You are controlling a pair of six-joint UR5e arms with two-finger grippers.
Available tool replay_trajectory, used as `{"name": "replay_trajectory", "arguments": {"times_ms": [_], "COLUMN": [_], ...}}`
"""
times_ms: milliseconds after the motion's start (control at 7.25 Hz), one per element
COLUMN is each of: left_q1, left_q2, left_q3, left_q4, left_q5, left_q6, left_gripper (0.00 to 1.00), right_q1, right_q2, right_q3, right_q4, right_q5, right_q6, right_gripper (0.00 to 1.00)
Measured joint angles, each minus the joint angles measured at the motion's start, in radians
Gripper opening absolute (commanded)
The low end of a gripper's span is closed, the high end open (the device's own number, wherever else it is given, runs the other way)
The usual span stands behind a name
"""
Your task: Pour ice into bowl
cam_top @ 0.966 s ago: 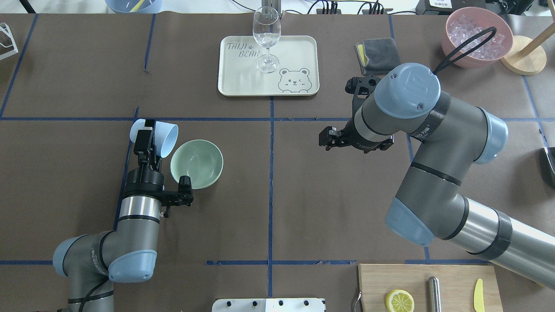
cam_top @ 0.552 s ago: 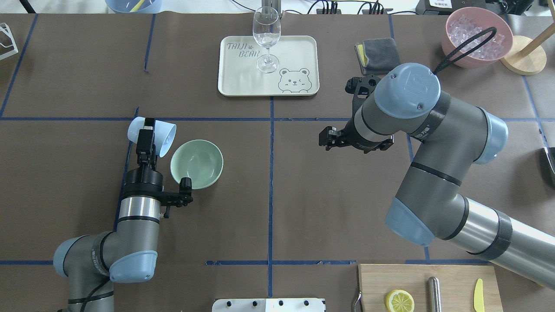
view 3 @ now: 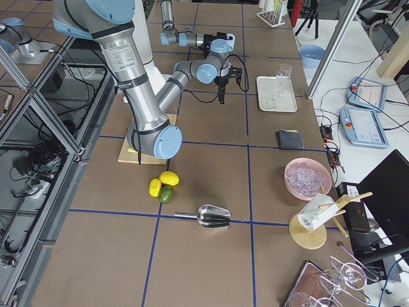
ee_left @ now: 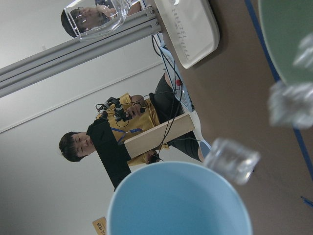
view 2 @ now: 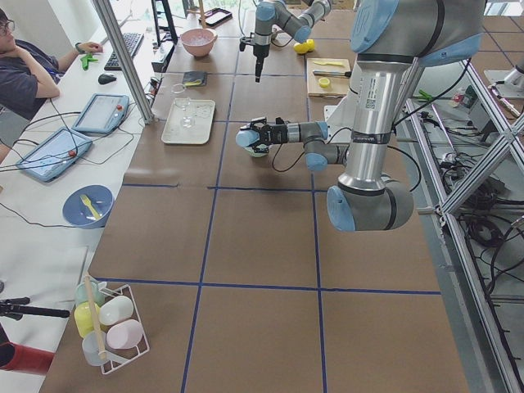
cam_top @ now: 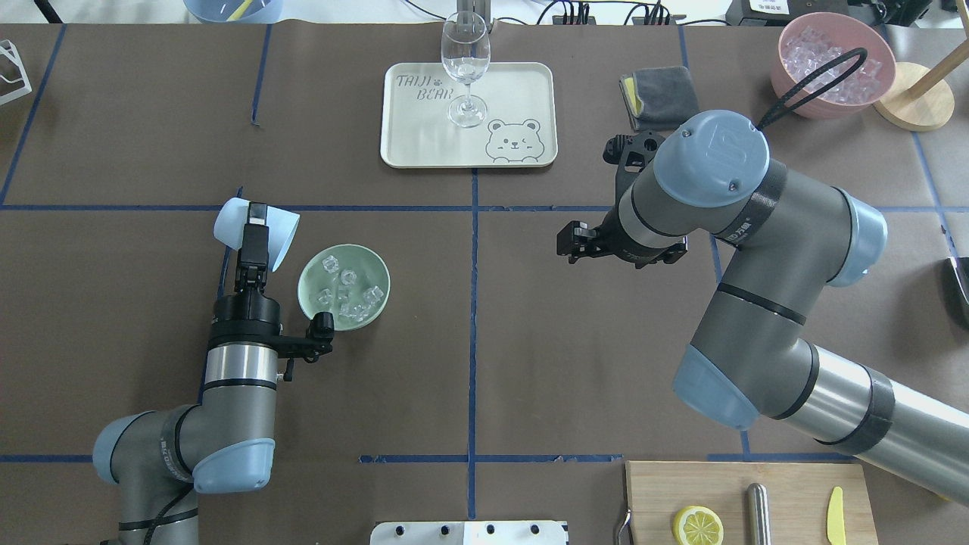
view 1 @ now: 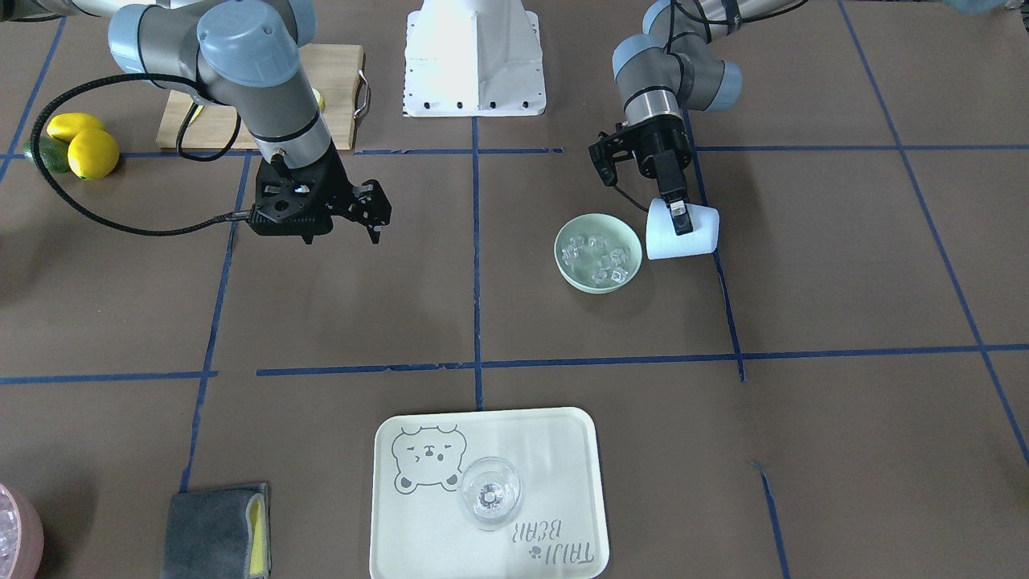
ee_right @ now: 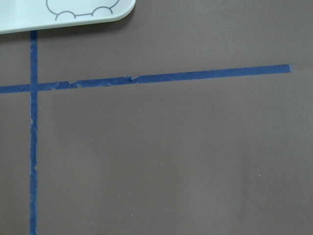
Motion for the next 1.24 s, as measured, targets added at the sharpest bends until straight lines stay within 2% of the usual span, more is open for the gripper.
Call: {"name": "replay_trajectory", "arguments": {"times_ms": [690,1241], "left_q1": [0.001,0.003], "left_q2": [-0.001,0.045], "left_q3": [-0.013,0.001], "left_q4": [-0.018,-0.191], "left_q5": [0.01,0.024], "left_q6": [0.019,0.008], "left_gripper": [0.0,0.0], "right_q1": [0.002,0.002], "right_q2": [0.0,0.003], "right_q3": [0.0,0.005], "right_q4": [0.001,0.001], "right_q5": [0.008,0.008], "right_q6": [0.002,0.004], "right_gripper": [1.0,1.0]}}
